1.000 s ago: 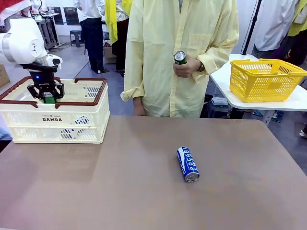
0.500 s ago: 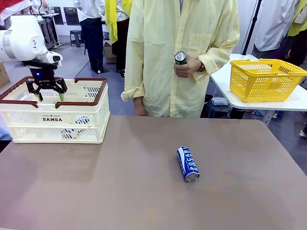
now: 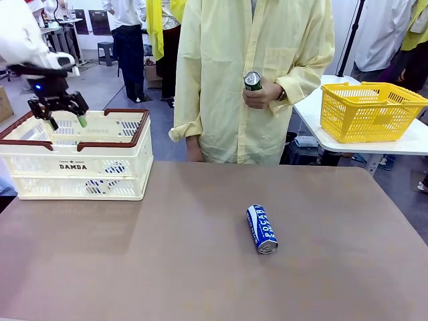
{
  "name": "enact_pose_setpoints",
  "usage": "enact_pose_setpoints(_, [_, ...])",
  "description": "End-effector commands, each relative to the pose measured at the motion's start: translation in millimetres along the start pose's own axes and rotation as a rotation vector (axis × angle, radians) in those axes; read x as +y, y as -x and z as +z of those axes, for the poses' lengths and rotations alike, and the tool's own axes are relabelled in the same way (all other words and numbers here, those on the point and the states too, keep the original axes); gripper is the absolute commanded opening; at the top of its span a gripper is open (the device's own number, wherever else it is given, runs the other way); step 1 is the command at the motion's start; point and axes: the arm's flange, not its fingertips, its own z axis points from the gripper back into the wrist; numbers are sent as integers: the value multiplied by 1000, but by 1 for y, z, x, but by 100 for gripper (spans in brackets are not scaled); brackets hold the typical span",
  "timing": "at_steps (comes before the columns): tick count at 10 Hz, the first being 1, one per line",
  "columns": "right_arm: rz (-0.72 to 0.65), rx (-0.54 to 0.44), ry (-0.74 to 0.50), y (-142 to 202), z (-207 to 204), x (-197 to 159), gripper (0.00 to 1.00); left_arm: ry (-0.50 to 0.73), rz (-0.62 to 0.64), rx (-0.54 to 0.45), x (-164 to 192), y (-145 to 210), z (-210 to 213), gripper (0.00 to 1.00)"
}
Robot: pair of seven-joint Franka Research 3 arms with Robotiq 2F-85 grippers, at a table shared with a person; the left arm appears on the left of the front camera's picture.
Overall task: Place the drinks into the Shopping basket.
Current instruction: Pick up one drink and place it into the Shopping basket.
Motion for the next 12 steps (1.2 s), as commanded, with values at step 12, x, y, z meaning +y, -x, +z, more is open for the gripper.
enact_pose_setpoints(12, [-3,4,2,2,0,2,100,1336,-398,-218,147,198,34,100])
